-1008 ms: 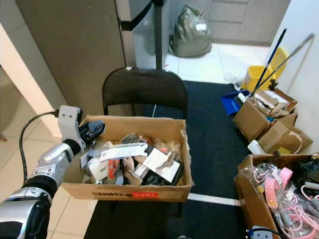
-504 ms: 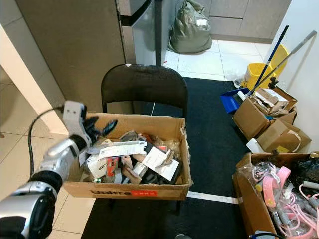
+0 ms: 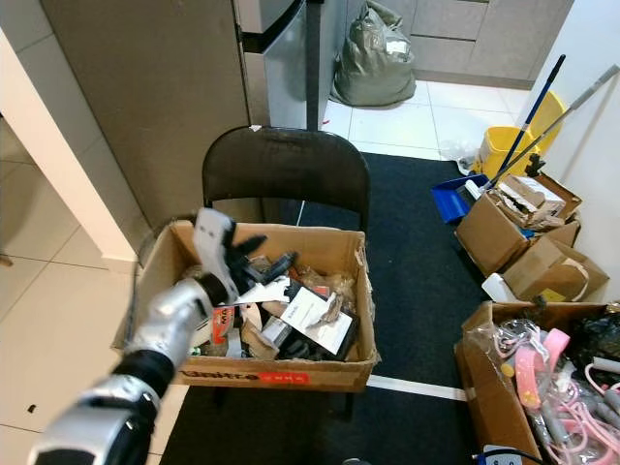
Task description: Picking trash to rubbish bin
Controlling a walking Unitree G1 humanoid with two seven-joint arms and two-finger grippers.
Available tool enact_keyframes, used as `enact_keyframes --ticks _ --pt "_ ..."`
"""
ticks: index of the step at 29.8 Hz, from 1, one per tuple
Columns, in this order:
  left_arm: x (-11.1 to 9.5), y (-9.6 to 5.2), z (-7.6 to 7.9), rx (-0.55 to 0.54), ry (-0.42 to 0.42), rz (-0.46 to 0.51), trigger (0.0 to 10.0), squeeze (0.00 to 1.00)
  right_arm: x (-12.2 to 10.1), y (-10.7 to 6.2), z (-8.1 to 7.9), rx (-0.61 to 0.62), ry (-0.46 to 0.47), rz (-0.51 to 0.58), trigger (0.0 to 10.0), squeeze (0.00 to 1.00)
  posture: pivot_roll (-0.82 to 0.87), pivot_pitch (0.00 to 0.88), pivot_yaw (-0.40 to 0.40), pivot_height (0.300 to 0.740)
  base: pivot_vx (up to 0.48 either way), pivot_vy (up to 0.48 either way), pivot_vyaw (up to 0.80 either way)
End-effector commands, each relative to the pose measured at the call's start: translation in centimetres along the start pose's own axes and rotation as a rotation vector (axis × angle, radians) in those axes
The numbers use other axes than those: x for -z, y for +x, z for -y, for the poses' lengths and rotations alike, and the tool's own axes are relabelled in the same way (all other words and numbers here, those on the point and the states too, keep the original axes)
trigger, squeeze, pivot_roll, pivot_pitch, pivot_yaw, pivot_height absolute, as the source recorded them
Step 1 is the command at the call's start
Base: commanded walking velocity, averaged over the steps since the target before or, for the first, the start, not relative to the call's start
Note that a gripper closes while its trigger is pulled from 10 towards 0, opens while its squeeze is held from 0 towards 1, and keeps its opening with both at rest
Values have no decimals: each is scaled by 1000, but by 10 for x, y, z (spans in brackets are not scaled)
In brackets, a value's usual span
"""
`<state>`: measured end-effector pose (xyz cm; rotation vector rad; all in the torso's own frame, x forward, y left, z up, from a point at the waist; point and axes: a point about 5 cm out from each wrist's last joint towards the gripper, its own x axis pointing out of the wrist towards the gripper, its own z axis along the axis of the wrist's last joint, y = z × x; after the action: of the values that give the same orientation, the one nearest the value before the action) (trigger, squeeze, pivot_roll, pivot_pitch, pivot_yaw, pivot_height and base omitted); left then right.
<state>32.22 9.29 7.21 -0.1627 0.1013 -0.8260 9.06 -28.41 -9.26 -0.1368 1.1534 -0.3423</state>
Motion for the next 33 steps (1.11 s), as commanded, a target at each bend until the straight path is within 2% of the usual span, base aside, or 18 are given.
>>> enact_keyframes --ticks 1,2,5,9,11,15,17,22,25,26,28,29,30,31,33 --pt "17 -1 9 12 -11 -72 10000 0 6 -1 -4 -14 -11 -24 10000 0 -26 38 4 740 -296 0 0" --pt "17 -1 9 12 -11 -72 10000 0 6 -1 -4 -14 -11 -24 10000 0 -26 38 4 740 -296 0 0" --pt "41 -10 13 -12 -25 -168 10000 0 8 -1 -6 -17 -15 -30 10000 0 -31 39 10 740 -315 0 0" --pt "59 -28 5 -92 -69 -258 10000 0 9 -1 -9 -22 -13 -31 10000 0 -37 41 17 740 -357 0 0" --pt "61 -30 3 -105 -77 -269 10000 0 9 -1 -10 -23 -12 -31 10000 0 -37 41 21 740 -371 0 0" --pt "86 -56 -2 -187 -88 -415 10000 0 10 -1 -12 -25 -6 -35 10000 0 -40 38 32 740 -381 0 0" --pt "90 -60 -2 -203 -95 -438 10000 0 11 -1 -13 -25 -5 -35 10000 0 -40 38 32 740 -379 0 0" --pt "127 -107 -3 -405 -231 -606 10000 0 14 -2 -18 -34 1 -43 10000 0 -46 37 46 740 -382 0 0" --pt "141 -126 1 -471 -276 -670 10000 0 15 -2 -20 -37 2 -45 10000 0 -45 36 48 740 -384 0 0" --pt "141 -126 1 -471 -276 -670 10000 0 15 -2 -20 -37 2 -45 10000 0 -45 36 48 740 -386 0 0" --pt "155 -149 7 -556 -347 -724 10000 0 16 -3 -22 -42 2 -47 10000 0 -44 36 51 740 -381 0 0" --pt "155 -149 7 -556 -347 -724 10000 0 16 -3 -22 -42 2 -47 10000 0 -44 36 51 740 -382 0 0" --pt "163 -160 12 -587 -378 -758 10000 0 16 -3 -23 -46 -1 -49 10000 0 -44 36 51 740 -382 0 0" --pt "163 -160 12 -587 -378 -758 10000 0 16 -3 -23 -46 -1 -49 10000 0 -44 36 51 740 -382 0 0" --pt "172 -173 19 -635 -428 -791 10000 0 17 -3 -24 -50 -6 -50 10000 0 -36 37 50 740 -382 0 0"
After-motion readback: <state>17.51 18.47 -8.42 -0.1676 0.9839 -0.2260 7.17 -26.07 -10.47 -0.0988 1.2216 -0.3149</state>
